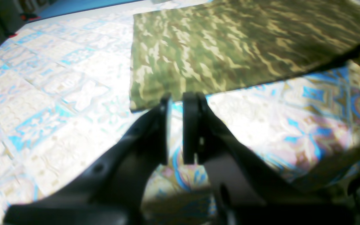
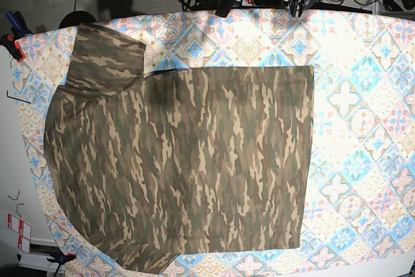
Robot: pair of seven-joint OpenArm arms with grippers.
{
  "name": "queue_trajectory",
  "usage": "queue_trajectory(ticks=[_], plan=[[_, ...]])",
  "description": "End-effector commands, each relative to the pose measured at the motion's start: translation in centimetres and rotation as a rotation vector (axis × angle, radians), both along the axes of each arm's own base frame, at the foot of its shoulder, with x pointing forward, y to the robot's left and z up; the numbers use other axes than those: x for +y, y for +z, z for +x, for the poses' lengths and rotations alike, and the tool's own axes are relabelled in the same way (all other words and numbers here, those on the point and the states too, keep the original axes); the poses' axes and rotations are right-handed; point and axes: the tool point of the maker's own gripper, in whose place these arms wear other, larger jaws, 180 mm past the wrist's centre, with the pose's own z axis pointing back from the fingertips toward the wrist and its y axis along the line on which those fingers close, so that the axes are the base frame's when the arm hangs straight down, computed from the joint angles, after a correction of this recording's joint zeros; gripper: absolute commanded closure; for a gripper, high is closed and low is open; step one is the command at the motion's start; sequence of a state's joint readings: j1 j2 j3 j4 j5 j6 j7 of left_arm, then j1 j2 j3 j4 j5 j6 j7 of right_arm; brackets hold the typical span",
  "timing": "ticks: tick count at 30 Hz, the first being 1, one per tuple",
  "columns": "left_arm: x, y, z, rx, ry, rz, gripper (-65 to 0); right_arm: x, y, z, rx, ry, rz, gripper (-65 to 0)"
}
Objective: Fold the T-shirt properly
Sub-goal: 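Lower both grippers to the shoulder corners of the camouflage shirt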
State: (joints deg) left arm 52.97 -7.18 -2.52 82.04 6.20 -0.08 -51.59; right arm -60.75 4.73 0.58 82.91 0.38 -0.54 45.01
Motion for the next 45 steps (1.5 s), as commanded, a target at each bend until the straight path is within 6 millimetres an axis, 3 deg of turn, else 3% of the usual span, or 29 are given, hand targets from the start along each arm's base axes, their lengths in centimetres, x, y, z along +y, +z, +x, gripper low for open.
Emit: queue_trajectory(ticks=[1,8,14,22,30,35,38,42,45], plan=[[-0.2,1.6,0.6,-0.035,-0.006,-0.002,-6.9,-0.3,1.0,0.0,-0.007,0.001,-0.012,0.0],[-0.5,4.7,5.7,0.013,0.021,0.021,-7.0,-1.4,2.3,4.3,0.066,-0.019,-0.056,0.0],[-0.1,7.1,9.3,0.106,0.097,-0.060,-7.9,-2.8,3.0,8.2,0.088,-0.055,-0.092,-0.2],[3.1,4.6,11.5,0.268,0.184,0.004,-33.3,-3.2,1.7,11.5,0.155,-0.088,-0.087,-16.4],[6.4,4.9,13.3,0.285,0.267,0.052,-32.6,-3.3,2.7,15.0,0.083,-0.094,-0.081,-26.6],[7.0,3.6,14.1,0.386,0.296,0.058,-32.6,-4.4,2.0,17.1,0.155,-0.099,-0.103,-34.9],[7.3,2.8,14.8,0.459,0.312,0.056,-32.3,-4.8,2.1,18.5,0.161,-0.116,-0.104,-36.2],[6.7,2.6,15.8,0.494,0.276,0.060,-32.3,-7.4,2.7,19.4,0.160,-0.190,-0.112,-36.4],[7.1,3.0,16.5,0.501,0.261,0.076,-32.3,-10.3,3.4,19.9,0.145,-0.309,-0.001,-38.9]])
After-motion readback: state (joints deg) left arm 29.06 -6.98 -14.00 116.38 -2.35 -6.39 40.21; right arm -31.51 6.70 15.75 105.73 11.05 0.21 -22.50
